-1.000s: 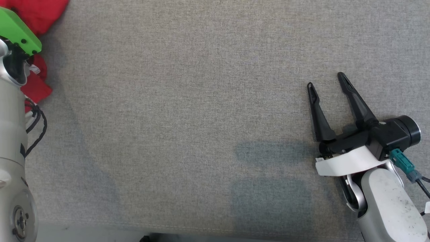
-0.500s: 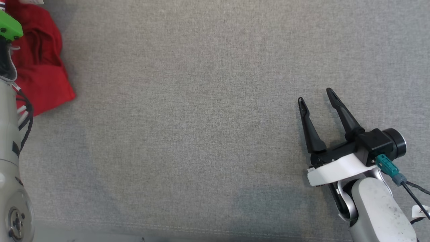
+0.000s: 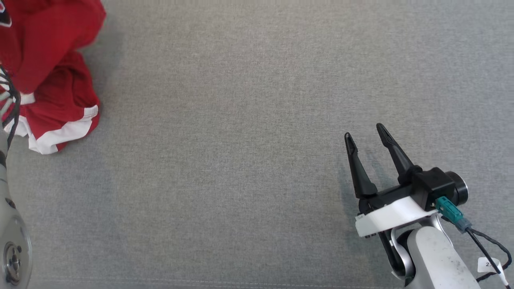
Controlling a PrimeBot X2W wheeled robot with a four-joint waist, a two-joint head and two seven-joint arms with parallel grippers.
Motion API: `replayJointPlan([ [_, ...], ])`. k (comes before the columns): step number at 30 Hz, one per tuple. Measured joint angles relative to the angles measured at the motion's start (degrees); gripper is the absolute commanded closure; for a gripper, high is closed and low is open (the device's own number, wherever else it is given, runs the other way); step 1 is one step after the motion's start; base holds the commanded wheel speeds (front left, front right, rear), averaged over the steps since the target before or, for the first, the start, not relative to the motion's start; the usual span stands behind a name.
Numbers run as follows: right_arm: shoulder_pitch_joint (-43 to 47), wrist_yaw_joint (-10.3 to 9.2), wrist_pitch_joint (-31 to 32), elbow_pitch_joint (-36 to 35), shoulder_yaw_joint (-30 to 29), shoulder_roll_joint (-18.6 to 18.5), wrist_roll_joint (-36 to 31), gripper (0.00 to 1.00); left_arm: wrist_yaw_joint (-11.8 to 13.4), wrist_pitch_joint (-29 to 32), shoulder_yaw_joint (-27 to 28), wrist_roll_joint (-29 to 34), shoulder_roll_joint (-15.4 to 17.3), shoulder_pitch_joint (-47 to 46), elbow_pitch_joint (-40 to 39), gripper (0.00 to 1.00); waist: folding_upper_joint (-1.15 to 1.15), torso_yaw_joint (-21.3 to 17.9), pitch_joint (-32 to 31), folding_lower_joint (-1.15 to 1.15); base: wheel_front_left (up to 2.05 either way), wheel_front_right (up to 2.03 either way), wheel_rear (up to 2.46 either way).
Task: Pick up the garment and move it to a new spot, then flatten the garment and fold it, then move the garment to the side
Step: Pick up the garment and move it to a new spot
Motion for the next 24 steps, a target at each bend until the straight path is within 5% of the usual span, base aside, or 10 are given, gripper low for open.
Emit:
replayJointPlan([
  [12,3.5,0.00,0.0,0.7,-1.0,1.0,1.1,0.00,-0.5,8.5,-3.6,-1.3,-3.2,2.4,-14.4,1.00,0.00,-6.3,-6.0,0.00,0.00,0.00,0.00],
  [24,5.3,0.00,0.0,0.6,-0.5,1.1,3.5,0.00,0.3,18.6,-8.5,-4.0,-10.2,10.0,-29.2,1.00,0.00,-14.5,-9.8,0.00,0.00,0.00,0.00],
])
